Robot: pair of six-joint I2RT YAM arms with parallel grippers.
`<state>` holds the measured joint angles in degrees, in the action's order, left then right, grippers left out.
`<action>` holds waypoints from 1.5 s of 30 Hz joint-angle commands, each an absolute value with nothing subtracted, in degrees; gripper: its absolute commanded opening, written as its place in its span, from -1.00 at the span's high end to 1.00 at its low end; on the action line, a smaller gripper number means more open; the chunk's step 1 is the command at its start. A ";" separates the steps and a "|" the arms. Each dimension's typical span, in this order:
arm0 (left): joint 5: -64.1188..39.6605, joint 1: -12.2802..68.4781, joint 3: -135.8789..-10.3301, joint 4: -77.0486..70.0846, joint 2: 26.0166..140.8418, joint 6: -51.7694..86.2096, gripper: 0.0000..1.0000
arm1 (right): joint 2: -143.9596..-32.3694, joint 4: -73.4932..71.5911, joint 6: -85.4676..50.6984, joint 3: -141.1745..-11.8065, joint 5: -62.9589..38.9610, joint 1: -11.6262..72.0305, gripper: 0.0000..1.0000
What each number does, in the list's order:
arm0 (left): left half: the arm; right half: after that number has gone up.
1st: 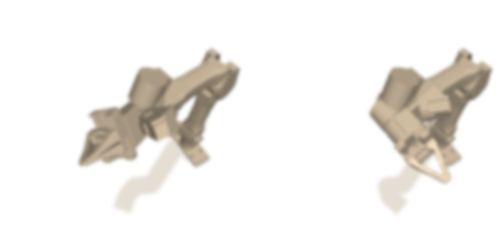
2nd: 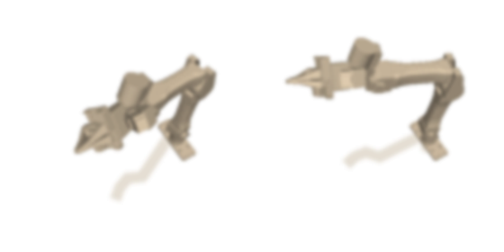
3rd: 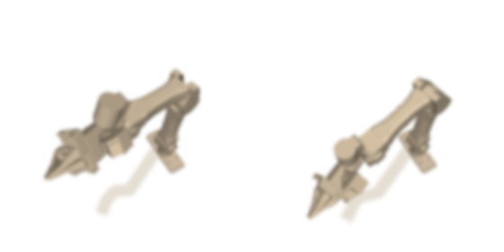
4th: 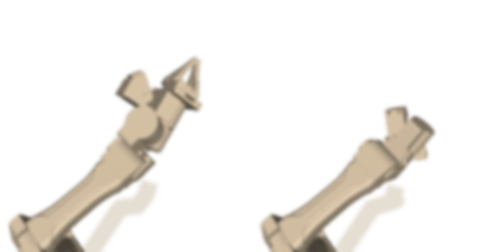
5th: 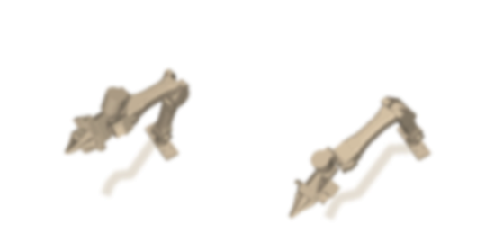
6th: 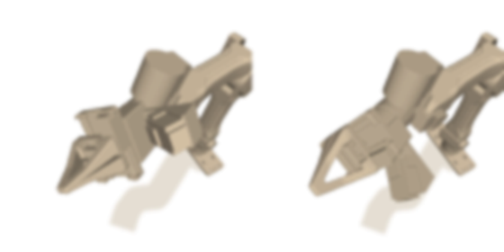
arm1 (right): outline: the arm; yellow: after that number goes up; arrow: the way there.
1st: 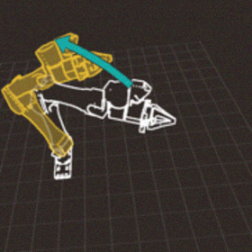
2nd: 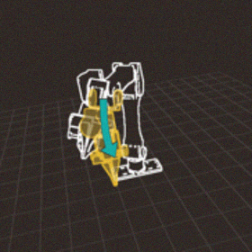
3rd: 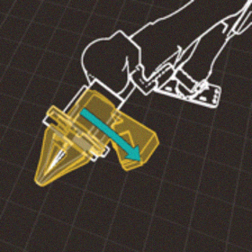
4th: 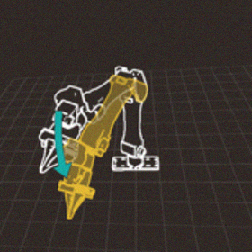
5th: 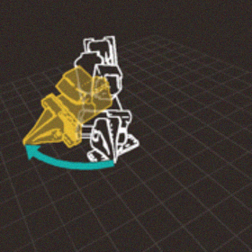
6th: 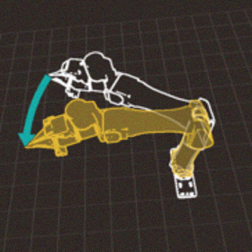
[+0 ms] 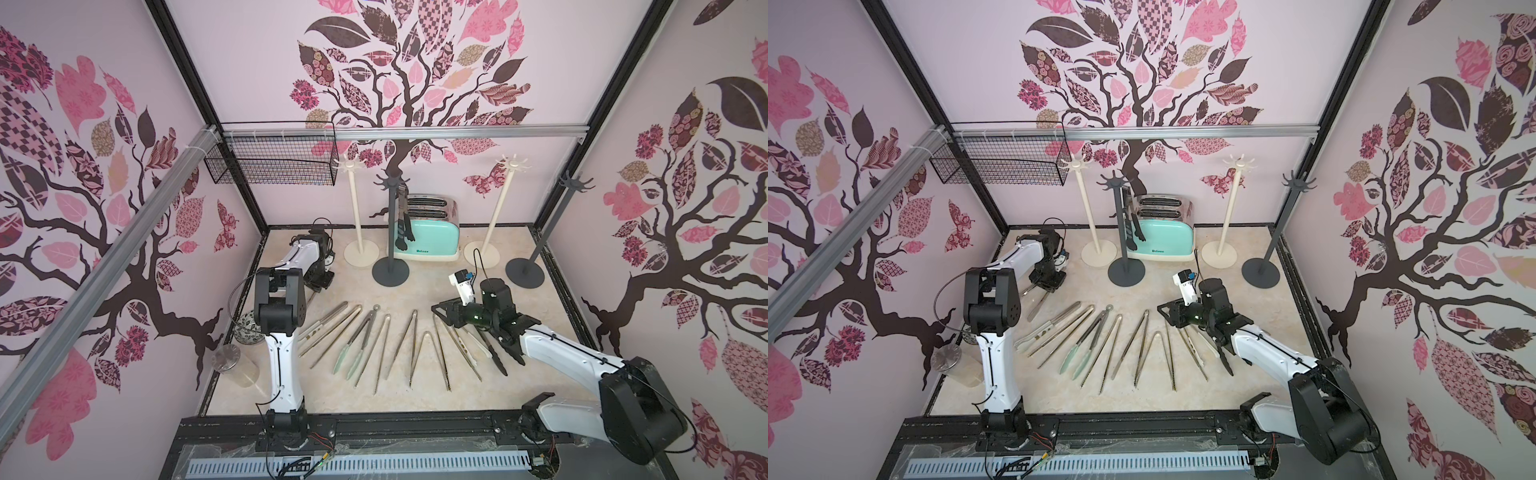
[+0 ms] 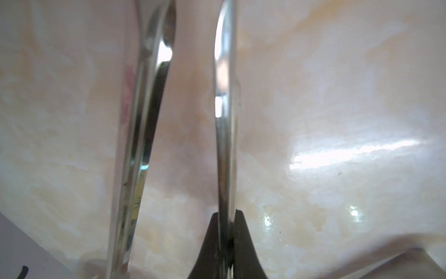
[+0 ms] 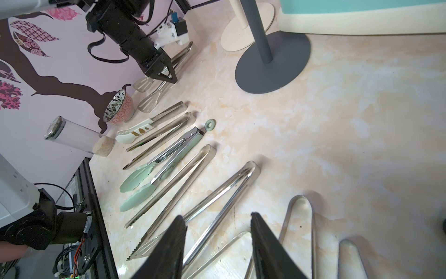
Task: Hang food tongs on kitchen utensil racks
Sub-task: Pick up the food tongs from the center of the board.
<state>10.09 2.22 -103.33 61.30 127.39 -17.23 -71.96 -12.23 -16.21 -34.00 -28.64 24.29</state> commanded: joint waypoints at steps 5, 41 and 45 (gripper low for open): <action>10.81 2.01 -109.24 61.39 124.98 -15.79 1.00 | -71.64 -11.44 -14.16 -34.24 -27.01 24.17 0.06; -26.40 9.98 -93.72 43.97 86.53 -9.52 1.00 | -70.48 -8.80 -6.77 -34.90 -26.19 24.14 0.06; -29.35 10.55 -92.09 41.01 83.55 -8.32 1.00 | -70.18 -8.32 -6.50 -34.98 -26.37 24.11 0.06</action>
